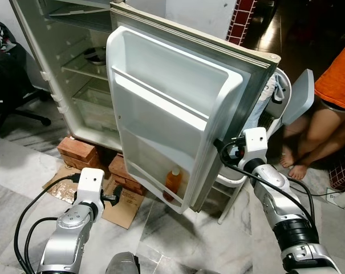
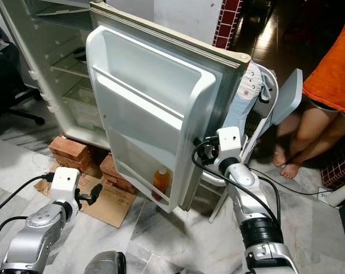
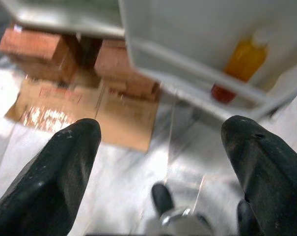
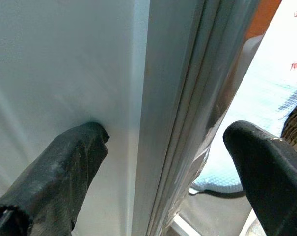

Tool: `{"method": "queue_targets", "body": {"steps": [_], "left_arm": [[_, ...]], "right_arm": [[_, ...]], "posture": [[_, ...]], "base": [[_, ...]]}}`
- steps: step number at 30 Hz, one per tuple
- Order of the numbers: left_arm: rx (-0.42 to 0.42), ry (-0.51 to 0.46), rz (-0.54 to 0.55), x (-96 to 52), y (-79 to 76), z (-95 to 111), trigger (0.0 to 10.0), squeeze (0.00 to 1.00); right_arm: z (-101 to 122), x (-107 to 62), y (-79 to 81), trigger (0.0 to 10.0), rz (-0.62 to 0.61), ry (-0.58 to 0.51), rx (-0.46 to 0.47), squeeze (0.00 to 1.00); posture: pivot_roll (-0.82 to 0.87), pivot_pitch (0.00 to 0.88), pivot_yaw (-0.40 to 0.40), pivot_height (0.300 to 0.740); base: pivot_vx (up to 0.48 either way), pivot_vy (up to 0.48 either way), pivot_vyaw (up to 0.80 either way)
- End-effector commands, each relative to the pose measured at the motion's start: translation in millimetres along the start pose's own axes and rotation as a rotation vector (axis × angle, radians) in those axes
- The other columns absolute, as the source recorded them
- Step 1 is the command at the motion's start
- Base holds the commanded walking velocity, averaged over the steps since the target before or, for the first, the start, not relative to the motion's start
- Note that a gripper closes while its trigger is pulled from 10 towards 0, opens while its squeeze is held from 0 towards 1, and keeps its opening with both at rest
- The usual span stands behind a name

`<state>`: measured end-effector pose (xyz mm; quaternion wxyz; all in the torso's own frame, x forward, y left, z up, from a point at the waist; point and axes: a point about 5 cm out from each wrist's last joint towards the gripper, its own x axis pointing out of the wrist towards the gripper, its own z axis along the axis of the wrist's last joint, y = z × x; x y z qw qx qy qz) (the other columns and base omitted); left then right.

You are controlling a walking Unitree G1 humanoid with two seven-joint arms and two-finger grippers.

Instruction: Restocking fridge

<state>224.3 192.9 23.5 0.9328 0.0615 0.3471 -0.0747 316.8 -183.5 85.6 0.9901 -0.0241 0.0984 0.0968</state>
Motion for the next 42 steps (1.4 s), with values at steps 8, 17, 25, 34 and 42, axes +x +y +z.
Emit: {"method": "queue_targets", "body": {"steps": [8, 17, 25, 34, 42], "left_arm": [[0.036, 0.026, 0.140, 6.6, 28.4, -19.4, 10.0, 0.00], [-0.084, 0.096, 0.178, 16.6, 37.8, -43.6, 10.0, 0.00], [-0.145, 0.157, 0.201, 16.9, 40.0, -59.6, 10.0, 0.00], [-0.166, 0.164, 0.194, 20.1, 40.5, -63.0, 10.0, 0.00], [-0.184, 0.180, 0.187, 22.2, 40.2, -64.9, 10.0, 0.00]], "right_arm": [[56.0, 12.6, -12.2, 10.0, -0.098, -0.256, -0.050, 0.00], [80.5, 35.3, -5.4, 10.0, -0.150, -0.291, 0.006, 0.00], [106.4, 10.3, 62.6, 10.0, 0.585, -0.386, 0.301, 0.00], [11.9, -39.8, 15.7, 10.0, 0.862, 0.105, -0.112, 0.00], [-47.2, -72.1, -55.8, 10.0, 0.777, 0.616, -0.502, 0.00]], "posture": [[0.13, 0.000, -0.075, 0.740], [0.14, 0.000, -0.102, 0.740], [0.14, 0.000, -0.105, 0.740], [0.13, 0.000, -0.094, 0.740], [0.12, 0.000, -0.092, 0.740]], "base": [[0.000, 0.000, 0.00], [0.000, 0.000, 0.00], [0.000, 0.000, 0.00], [0.000, 0.000, 0.00], [0.000, 0.000, 0.00]]}}
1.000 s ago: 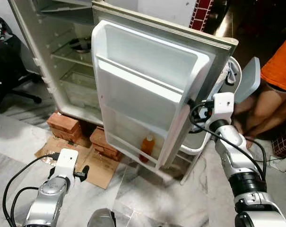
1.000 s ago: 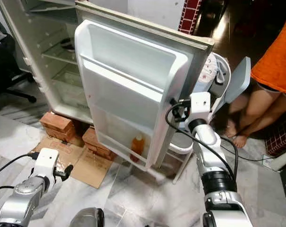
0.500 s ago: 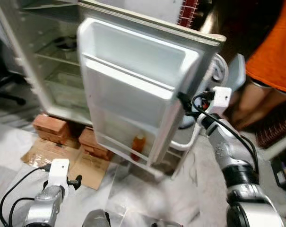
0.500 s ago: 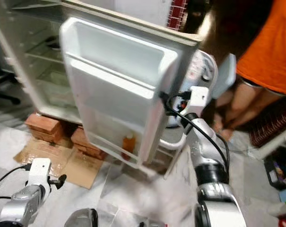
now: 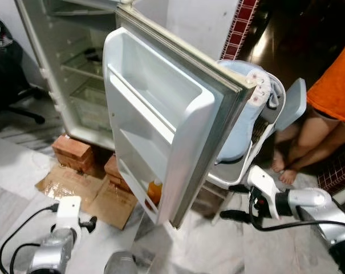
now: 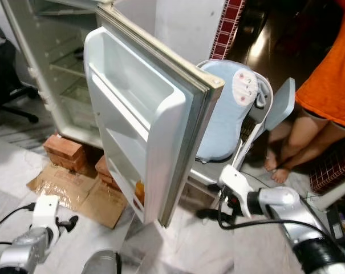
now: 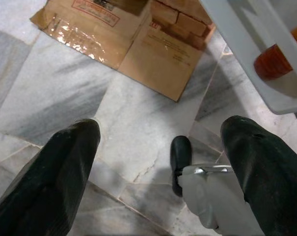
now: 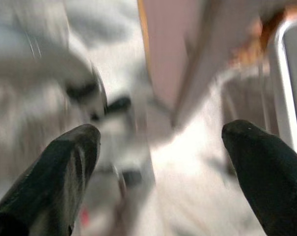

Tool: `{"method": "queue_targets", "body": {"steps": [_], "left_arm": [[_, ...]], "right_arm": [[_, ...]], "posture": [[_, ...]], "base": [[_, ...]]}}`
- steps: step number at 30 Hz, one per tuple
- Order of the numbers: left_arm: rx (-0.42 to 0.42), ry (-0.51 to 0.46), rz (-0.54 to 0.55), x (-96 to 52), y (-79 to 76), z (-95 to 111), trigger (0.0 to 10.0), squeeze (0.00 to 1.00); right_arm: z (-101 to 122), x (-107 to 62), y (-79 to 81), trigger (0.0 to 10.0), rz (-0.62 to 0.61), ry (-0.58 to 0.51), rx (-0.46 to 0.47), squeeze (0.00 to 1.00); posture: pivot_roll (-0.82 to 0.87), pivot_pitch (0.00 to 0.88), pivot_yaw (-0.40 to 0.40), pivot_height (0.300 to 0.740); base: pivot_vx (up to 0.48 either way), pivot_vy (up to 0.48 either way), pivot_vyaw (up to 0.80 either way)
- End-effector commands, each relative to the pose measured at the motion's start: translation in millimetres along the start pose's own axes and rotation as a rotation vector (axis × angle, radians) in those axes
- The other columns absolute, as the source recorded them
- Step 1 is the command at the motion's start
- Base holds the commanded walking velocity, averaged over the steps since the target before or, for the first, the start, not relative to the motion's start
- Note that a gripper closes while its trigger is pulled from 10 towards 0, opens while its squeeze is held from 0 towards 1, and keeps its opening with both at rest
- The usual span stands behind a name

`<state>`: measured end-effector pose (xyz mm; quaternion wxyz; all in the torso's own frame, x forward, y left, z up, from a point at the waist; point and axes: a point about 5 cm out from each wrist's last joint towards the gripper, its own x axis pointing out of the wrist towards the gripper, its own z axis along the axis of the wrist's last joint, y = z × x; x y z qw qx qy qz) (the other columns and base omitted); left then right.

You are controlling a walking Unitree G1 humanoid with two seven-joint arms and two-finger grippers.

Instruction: Restocking fridge

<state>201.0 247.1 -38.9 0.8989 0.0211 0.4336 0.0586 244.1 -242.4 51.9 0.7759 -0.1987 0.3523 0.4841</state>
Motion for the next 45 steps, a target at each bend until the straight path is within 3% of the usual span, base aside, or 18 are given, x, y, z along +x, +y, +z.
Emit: {"method": "queue_targets", "body": {"steps": [1, 2, 4, 6, 8, 10, 11, 14, 15, 16, 17, 19, 21, 23, 28, 32, 42, 45], "left_arm": [[-0.010, -0.013, -0.020, 1.8, -6.6, 5.4, 10.0, 0.00], [-0.011, -0.015, -0.020, 2.2, -6.8, 6.0, 10.0, 0.00], [-0.006, -0.017, -0.020, 2.7, -6.8, 6.8, 10.0, 0.00], [0.002, -0.019, -0.019, 3.1, -6.5, 7.4, 10.0, 0.00], [0.003, -0.018, -0.018, 3.1, -6.4, 7.3, 10.0, 0.00], [0.010, -0.018, -0.015, 3.6, -6.0, 7.5, 10.0, 0.00], [0.016, -0.018, -0.012, 3.9, -5.6, 7.7, 10.0, 0.00], [0.033, -0.021, -0.004, 4.2, -4.6, 8.1, 10.0, 0.00], [0.033, -0.020, -0.003, 4.2, -4.2, 8.0, 10.0, 0.00], [0.033, -0.020, -0.003, 4.2, -4.2, 8.0, 10.0, 0.00], [0.032, -0.019, -0.003, 4.3, -3.7, 7.9, 10.0, 0.00], [0.032, -0.019, -0.003, 4.4, -3.5, 8.1, 10.0, 0.00], [0.013, -0.011, -0.003, 4.7, -2.8, 7.3, 10.0, 0.00], [-0.007, 0.015, 0.002, 5.4, -1.3, 5.1, 10.0, 0.00], [0.001, 0.024, 0.000, 6.2, -0.2, 5.3, 10.0, 0.00], [0.008, 0.027, 0.000, 6.7, -0.2, 5.5, 10.0, 0.00], [-0.004, 0.056, 0.002, 5.9, 1.1, -6.1, 10.0, 0.00], [0.131, -0.021, 0.078, 3.9, 9.7, -1.2, 10.0, 0.00]], "right_arm": [[-8.0, -9.4, -14.8, 10.0, -0.090, 0.116, -0.083, 0.00], [-7.2, -9.2, -32.9, 10.0, -0.242, 0.178, -0.136, 0.00], [11.1, -8.0, -56.4, 10.0, -0.461, 0.144, -0.138, 0.00], [56.8, -10.7, -84.0, 10.0, -0.760, -0.032, -0.098, 0.00], [70.2, -12.2, -89.1, 10.0, -0.816, -0.099, -0.069, 0.00], [98.5, -14.1, -94.5, 10.0, -0.905, -0.238, -0.057, 0.00], [114.6, -13.8, -95.6, 10.0, -0.921, -0.349, 0.012, 0.00], [154.0, -7.1, -88.2, 10.0, -0.811, -0.667, 0.200, 0.00], [168.6, -0.1, -79.0, 10.0, -0.685, -0.785, 0.268, 0.00], [168.6, -0.1, -79.0, 10.0, -0.685, -0.785, 0.268, 0.00], [181.3, 6.0, -66.0, 10.0, -0.542, -0.872, 0.293, 0.00], [187.2, 8.6, -60.0, 10.0, -0.488, -0.901, 0.295, 0.00], [199.4, 11.0, -38.1, 10.0, -0.335, -0.959, 0.273, 0.00], [207.4, 11.1, -17.6, 10.0, -0.225, -0.990, 0.243, 0.00], [217.3, 5.4, 1.9, 10.0, -0.065, -1.044, 0.231, 0.00], [227.6, -3.1, 30.2, 10.0, 0.193, -1.085, 0.189, 0.00], [223.3, 3.4, 35.9, 10.0, 0.200, -1.008, 0.163, 0.00], [227.6, 10.4, 34.7, 10.0, 0.184, -0.977, 0.154, 0.00]], "posture": [[0.12, 0.000, -0.091, 0.740], [0.12, 0.000, -0.090, 0.740], [0.12, 0.000, -0.091, 0.740], [0.13, 0.000, -0.090, 0.740], [0.13, 0.000, -0.090, 0.740], [0.13, 0.000, -0.086, 0.740], [0.14, 0.000, -0.088, 0.740], [0.14, 0.000, -0.089, 0.740], [0.14, 0.000, -0.090, 0.740], [0.14, 0.000, -0.090, 0.740], [0.14, 0.000, -0.089, 0.740], [0.14, 0.000, -0.089, 0.740], [0.14, 0.000, -0.083, 0.740], [0.13, 0.000, -0.078, 0.740], [0.13, 0.000, -0.075, 0.740], [0.13, 0.000, -0.079, 0.740], [0.14, 0.000, -0.094, 0.740], [0.15, 0.000, -0.098, 0.740]], "base": [[0.000, 0.000, 0.00], [0.000, 0.000, 0.00], [0.000, 0.000, 0.00], [0.000, 0.000, 0.00], [0.000, 0.000, 0.00], [0.000, 0.000, 0.00], [0.000, 0.000, 0.00], [0.000, 0.000, 0.00], [0.000, 0.000, 0.00], [0.000, 0.000, 0.00], [0.000, 0.000, 0.00], [0.000, 0.000, 0.00], [0.000, 0.000, 0.00], [0.000, 0.000, 0.00], [0.000, 0.000, 0.00], [0.000, 0.000, 0.00], [0.000, 0.000, 0.00], [0.000, 0.000, 0.00]]}}
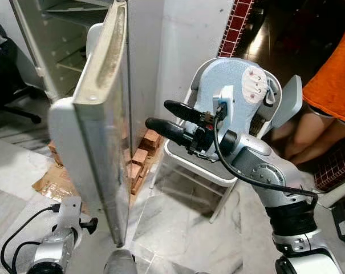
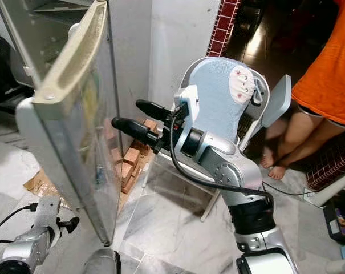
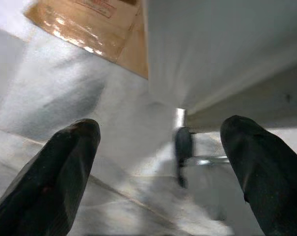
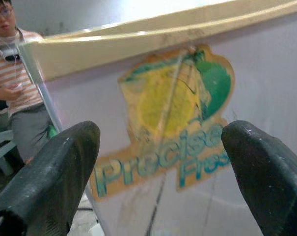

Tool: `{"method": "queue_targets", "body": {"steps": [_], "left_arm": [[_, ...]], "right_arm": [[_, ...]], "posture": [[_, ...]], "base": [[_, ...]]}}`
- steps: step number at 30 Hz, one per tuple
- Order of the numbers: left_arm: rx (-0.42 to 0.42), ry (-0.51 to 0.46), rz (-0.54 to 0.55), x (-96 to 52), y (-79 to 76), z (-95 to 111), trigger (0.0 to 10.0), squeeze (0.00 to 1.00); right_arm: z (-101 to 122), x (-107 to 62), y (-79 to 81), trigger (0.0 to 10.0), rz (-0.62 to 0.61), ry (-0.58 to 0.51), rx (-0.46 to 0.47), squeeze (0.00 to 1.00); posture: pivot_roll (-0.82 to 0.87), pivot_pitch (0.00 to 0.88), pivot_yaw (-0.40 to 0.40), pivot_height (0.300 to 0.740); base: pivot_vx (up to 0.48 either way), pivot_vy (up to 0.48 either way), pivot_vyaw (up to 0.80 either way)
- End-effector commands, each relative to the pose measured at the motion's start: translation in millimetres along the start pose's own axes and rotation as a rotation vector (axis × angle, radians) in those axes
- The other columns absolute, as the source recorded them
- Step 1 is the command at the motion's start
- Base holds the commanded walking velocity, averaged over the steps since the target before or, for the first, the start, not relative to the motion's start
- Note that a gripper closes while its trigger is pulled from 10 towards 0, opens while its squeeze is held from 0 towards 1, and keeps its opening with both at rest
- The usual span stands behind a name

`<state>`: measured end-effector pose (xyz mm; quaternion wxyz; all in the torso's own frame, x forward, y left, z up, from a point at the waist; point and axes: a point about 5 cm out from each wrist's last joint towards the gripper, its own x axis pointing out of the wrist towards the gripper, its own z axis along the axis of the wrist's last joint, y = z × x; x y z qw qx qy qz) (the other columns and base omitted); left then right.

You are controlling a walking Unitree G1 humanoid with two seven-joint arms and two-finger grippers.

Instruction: Restocking fridge

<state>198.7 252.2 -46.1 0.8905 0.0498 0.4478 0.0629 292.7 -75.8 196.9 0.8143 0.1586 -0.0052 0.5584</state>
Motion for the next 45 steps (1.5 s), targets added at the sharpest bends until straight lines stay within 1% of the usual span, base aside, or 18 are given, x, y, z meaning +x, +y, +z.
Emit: {"method": "queue_targets", "body": {"steps": [1, 2, 4, 5, 8, 10, 14, 16, 17, 18, 19, 30, 34, 35, 37, 40, 42, 45], "left_arm": [[0.131, -0.097, 0.068, -2.0, 6.9, 9.1, 10.0, 0.00], [0.152, -0.134, 0.092, -3.4, 8.5, 12.5, 10.0, 0.00], [0.117, -0.180, 0.122, -5.7, 10.1, 15.9, 10.0, 0.00], [0.072, -0.191, 0.111, -6.6, 7.6, 15.0, 10.0, 0.00], [0.022, -0.183, 0.088, -8.7, 2.7, 6.2, 10.0, 0.00], [-0.005, -0.196, 0.111, -9.9, 3.5, 4.1, 10.0, 0.00], [-0.013, -0.313, 0.196, -15.4, 8.2, 10.1, 10.0, 0.00], [-0.047, -0.360, 0.208, -17.9, 8.7, 12.3, 10.0, 0.00], [-0.073, -0.382, 0.206, -19.6, 8.6, 13.1, 10.0, 0.00], [-0.127, -0.428, 0.191, -23.1, 8.0, 14.6, 10.0, 0.00], [-0.139, -0.437, 0.177, -24.6, 7.6, 13.3, 10.0, 0.00], [-0.154, -0.447, 0.085, -30.4, -0.5, -3.0, 10.0, 0.00], [-0.091, -0.496, 0.087, -35.1, 1.3, -0.6, 10.0, 0.00], [-0.061, -0.539, 0.075, -39.6, 1.2, 2.8, 10.0, 0.00], [-0.047, -0.562, 0.069, -42.6, 1.1, 4.7, 10.0, 0.00], [-0.075, -0.552, 0.010, -42.5, -2.3, 3.3, 10.0, 0.00], [-0.129, -0.500, -0.057, -41.5, -7.3, -4.6, 10.0, 0.00], [-0.176, -0.445, -0.064, -38.6, -8.8, -15.5, 10.0, 0.00]], "right_arm": [[-0.5, 7.3, -5.0, 10.0, -0.024, 0.038, -0.041, 0.00], [-2.3, 9.7, -8.8, 10.0, -0.058, 0.050, -0.065, 0.00], [-5.9, 12.7, -16.8, 10.0, -0.128, 0.070, -0.105, 0.00], [-7.5, 13.4, -20.2, 10.0, -0.153, 0.073, -0.110, 0.00], [-9.9, 14.0, -29.7, 10.0, -0.231, 0.083, -0.127, 0.00], [-10.4, 13.3, -31.6, 10.0, -0.247, 0.084, -0.135, 0.00], [-15.0, 10.9, -39.2, 10.0, -0.301, 0.105, -0.151, 0.00], [-18.2, 10.1, -42.6, 10.0, -0.322, 0.115, -0.153, 0.00], [-19.1, 10.1, -44.6, 10.0, -0.336, 0.117, -0.160, 0.00], [-20.4, 10.4, -47.1, 10.0, -0.351, 0.119, -0.169, 0.00], [-21.3, 10.3, -47.9, 10.0, -0.355, 0.122, -0.173, 0.00], [-26.4, 10.5, -50.8, 10.0, -0.345, 0.143, -0.199, 0.00], [-27.5, 9.8, -51.6, 10.0, -0.347, 0.150, -0.208, 0.00], [-28.1, 9.3, -52.5, 10.0, -0.352, 0.153, -0.208, 0.00], [-28.6, 8.7, -54.1, 10.0, -0.364, 0.157, -0.212, 0.00], [-27.3, 9.5, -57.3, 10.0, -0.394, 0.148, -0.213, 0.00], [-26.6, 10.6, -59.0, 10.0, -0.407, 0.141, -0.212, 0.00], [-27.0, 12.7, -56.8, 10.0, -0.386, 0.138, -0.220, 0.00]], "posture": [[0.15, 0.000, -0.101, 0.740], [0.15, 0.000, -0.101, 0.740], [0.16, 0.000, -0.104, 0.740], [0.16, 0.000, -0.106, 0.740], [0.16, 0.000, -0.108, 0.740], [0.17, 0.000, -0.111, 0.740], [0.17, 0.000, -0.113, 0.740], [0.17, 0.000, -0.114, 0.740], [0.18, 0.000, -0.116, 0.740], [0.18, 0.000, -0.118, 0.740], [0.18, 0.000, -0.119, 0.740], [0.18, 0.000, -0.124, 0.740], [0.18, 0.000, -0.123, 0.740], [0.19, 0.000, -0.123, 0.740], [0.19, 0.000, -0.123, 0.740], [0.20, 0.000, -0.123, 0.740], [0.20, 0.000, -0.124, 0.740], [0.19, 0.000, -0.124, 0.740]], "base": [[0.000, 0.000, 0.00], [0.000, 0.000, 0.00], [0.000, 0.000, 0.00], [0.000, 0.000, 0.00], [0.000, 0.000, 0.00], [0.000, 0.000, 0.00], [0.000, 0.000, 0.00], [0.000, 0.000, 0.00], [0.000, 0.000, 0.00], [0.000, 0.000, 0.00], [0.000, 0.000, 0.00], [0.000, 0.000, 0.00], [0.000, 0.000, 0.00], [0.000, 0.000, 0.00], [0.000, 0.000, 0.00], [0.000, 0.000, 0.00], [0.000, 0.000, 0.00], [0.000, 0.000, 0.00]]}}
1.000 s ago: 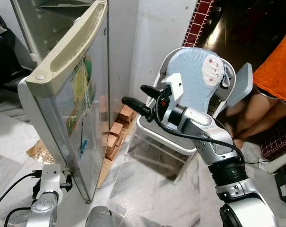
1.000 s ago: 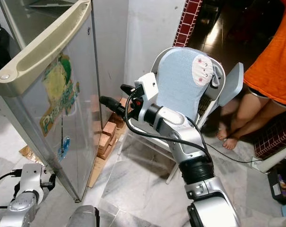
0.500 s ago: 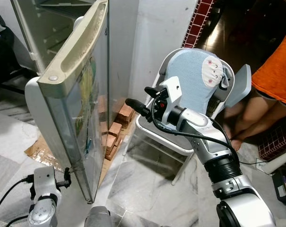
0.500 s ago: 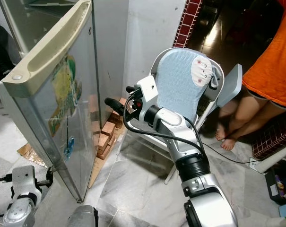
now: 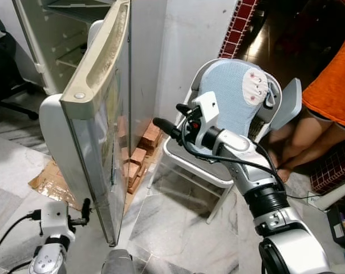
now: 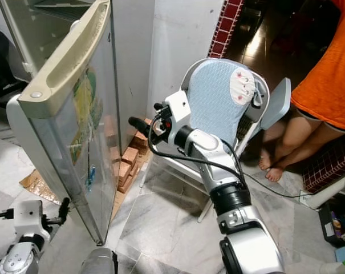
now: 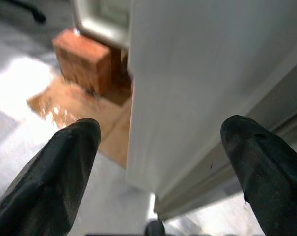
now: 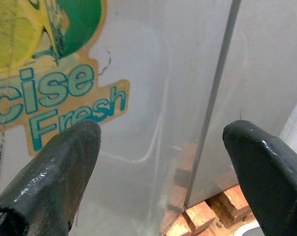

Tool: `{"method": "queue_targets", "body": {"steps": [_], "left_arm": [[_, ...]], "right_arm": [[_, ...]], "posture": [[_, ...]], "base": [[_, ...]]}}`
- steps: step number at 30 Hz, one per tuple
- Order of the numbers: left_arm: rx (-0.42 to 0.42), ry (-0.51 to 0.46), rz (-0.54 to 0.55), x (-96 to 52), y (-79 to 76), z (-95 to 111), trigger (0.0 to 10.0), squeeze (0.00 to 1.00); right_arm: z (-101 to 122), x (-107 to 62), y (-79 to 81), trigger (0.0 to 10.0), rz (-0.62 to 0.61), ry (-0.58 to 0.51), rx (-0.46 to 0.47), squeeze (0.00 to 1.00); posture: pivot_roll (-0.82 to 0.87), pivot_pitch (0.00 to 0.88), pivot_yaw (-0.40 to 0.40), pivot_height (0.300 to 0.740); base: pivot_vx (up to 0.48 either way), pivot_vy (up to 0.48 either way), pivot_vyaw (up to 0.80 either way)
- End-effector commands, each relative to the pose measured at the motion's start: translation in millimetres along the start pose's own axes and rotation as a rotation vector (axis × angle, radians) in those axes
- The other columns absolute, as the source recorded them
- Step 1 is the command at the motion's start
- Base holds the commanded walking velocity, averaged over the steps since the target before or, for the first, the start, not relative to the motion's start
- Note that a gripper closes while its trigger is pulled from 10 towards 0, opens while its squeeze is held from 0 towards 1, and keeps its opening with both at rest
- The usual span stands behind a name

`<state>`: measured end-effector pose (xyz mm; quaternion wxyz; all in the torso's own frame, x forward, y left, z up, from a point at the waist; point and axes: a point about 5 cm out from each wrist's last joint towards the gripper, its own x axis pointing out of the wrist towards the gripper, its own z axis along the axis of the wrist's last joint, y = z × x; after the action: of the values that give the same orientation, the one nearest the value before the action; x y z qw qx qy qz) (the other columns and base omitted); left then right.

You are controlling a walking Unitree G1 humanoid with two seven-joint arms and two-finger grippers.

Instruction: Restocking fridge

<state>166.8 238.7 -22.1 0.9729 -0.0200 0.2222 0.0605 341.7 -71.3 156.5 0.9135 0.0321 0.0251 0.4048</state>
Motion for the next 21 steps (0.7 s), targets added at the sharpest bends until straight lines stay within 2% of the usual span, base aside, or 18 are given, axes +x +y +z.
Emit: {"method": "queue_targets", "body": {"steps": [1, 5, 11, 21], "left_arm": [[-0.017, 0.031, -0.002, -1.0, -0.1, -5.7, 10.0, 0.00], [-0.012, 0.037, -0.010, -0.9, -0.3, -7.4, 10.0, 0.00], [-0.020, 0.063, -0.029, -0.2, 0.7, -11.7, 10.0, 0.00], [-0.021, 0.082, -0.036, 1.6, 2.4, -17.5, 10.0, 0.00]], "right_arm": [[3.2, -1.4, -4.5, 10.0, -0.011, -0.007, -0.012, 0.00], [3.6, -2.1, -4.1, 10.0, -0.011, -0.018, -0.004, 0.00], [3.2, -2.3, -5.9, 10.0, -0.015, -0.019, -0.011, 0.00], [3.1, -1.9, -5.6, 10.0, -0.019, -0.014, -0.034, 0.00]], "posture": [[0.19, 0.000, -0.124, 0.740], [0.19, 0.000, -0.123, 0.740], [0.19, 0.000, -0.121, 0.740], [0.19, 0.000, -0.120, 0.740]], "base": [[0.000, 0.000, 0.00], [0.000, 0.000, 0.00], [0.000, 0.344, 0.00], [0.000, 0.480, 0.78]]}}
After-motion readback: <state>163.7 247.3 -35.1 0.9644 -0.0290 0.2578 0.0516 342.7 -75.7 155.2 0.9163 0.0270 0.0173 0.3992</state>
